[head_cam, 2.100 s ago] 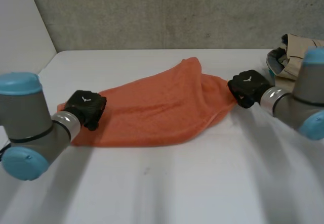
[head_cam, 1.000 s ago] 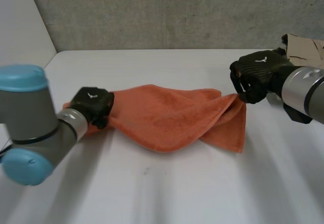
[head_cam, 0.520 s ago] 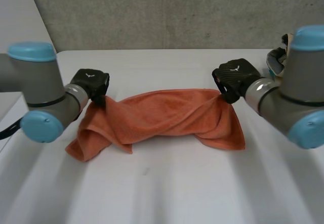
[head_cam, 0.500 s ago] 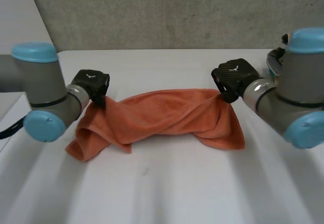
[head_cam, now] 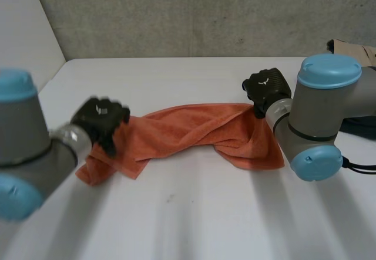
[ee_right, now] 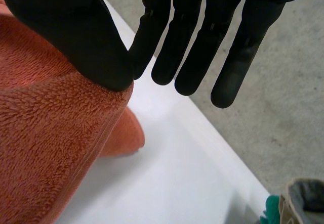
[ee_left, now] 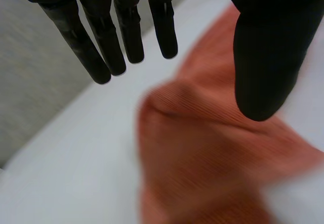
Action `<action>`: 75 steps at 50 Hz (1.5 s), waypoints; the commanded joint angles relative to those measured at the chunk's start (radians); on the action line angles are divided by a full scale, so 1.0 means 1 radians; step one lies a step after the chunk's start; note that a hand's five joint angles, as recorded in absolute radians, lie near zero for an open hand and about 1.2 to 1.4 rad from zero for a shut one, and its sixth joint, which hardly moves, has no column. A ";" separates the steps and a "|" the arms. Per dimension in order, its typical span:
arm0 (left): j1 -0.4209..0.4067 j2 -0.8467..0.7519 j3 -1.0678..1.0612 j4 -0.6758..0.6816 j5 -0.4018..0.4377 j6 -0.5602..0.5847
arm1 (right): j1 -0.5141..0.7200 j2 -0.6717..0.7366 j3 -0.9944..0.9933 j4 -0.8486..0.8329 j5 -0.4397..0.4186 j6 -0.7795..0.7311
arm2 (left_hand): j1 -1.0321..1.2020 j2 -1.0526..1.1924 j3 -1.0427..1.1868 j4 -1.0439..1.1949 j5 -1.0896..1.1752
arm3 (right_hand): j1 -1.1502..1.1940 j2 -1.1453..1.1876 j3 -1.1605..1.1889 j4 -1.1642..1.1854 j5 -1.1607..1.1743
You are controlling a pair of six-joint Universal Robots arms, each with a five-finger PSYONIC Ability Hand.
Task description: Fold the laundry.
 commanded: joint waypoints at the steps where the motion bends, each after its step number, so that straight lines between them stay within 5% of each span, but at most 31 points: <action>1: 0.028 0.020 -0.254 0.160 0.086 0.064 | -0.011 -0.002 0.004 0.075 -0.011 0.014 | 0.101 0.114 0.112 0.109 0.108 | 0.262 0.222 0.209 0.203 0.229; 7: 0.079 -0.065 -0.234 0.288 0.095 0.090 | -0.014 -0.005 0.030 0.102 -0.030 0.023 | 0.104 0.117 0.115 0.112 0.111 | 0.262 0.222 0.209 0.203 0.229; 24: 0.093 -0.220 -0.103 0.308 0.140 0.100 | -0.028 -0.025 0.099 0.099 -0.047 0.037 | 0.289 0.302 0.300 0.297 0.296 | 0.262 0.222 0.209 0.203 0.229; 27: 0.099 -0.236 -0.086 0.308 0.146 0.104 | -0.031 -0.025 0.104 0.099 -0.047 0.037 | 0.414 0.428 0.426 0.422 0.422 | 0.262 0.222 0.209 0.203 0.229; 30: 0.105 -0.216 -0.076 0.300 0.157 0.098 | -0.035 -0.021 0.104 0.099 -0.047 0.032 | 0.866 0.879 0.877 0.874 0.873 | 0.262 0.222 0.209 0.203 0.229; 32: 0.103 -0.193 -0.080 0.294 0.163 0.091 | -0.038 -0.021 0.099 0.104 -0.047 0.031 | 0.867 0.880 0.878 0.875 0.874 | 0.262 0.222 0.209 0.203 0.229; 40: 0.126 0.003 -0.125 0.150 0.146 -0.052 | -0.052 -0.054 0.092 0.206 -0.055 -0.012 | 0.867 0.880 0.878 0.875 0.874 | 0.262 0.222 0.209 0.203 0.229; 46: 0.237 0.146 -0.103 -0.026 0.177 -0.175 | -0.070 -0.123 0.096 0.435 -0.110 -0.219 | 0.867 0.880 0.878 0.875 0.874 | 0.262 0.222 0.209 0.203 0.229; 52: 0.353 0.051 0.050 -0.178 0.232 -0.226 | -0.090 -0.114 0.070 0.520 -0.104 -0.405 | 0.867 0.880 0.878 0.875 0.874 | 0.262 0.222 0.209 0.203 0.229; 58: 0.298 -0.160 0.307 -0.227 0.207 -0.227 | -0.066 -0.028 -0.055 0.416 -0.075 -0.373 | 0.867 0.880 0.878 0.875 0.874 | 0.262 0.222 0.209 0.203 0.229; 66: 0.217 -0.253 0.760 0.058 0.109 -0.336 | -0.061 0.001 -0.367 -0.003 0.057 -0.193 | 0.867 0.880 0.878 0.875 0.874 | 0.262 0.222 0.209 0.203 0.229; 71: 0.215 -0.184 0.840 0.338 -0.013 -0.500 | -0.069 -0.089 -0.405 -0.238 0.094 -0.121 | 0.867 0.880 0.878 0.875 0.874 | 0.262 0.222 0.209 0.203 0.229; 75: 0.214 -0.150 0.813 0.442 -0.007 -0.574 | -0.061 -0.148 -0.365 -0.298 0.063 -0.116 | 0.867 0.880 0.878 0.875 0.874 | 0.262 0.222 0.209 0.203 0.229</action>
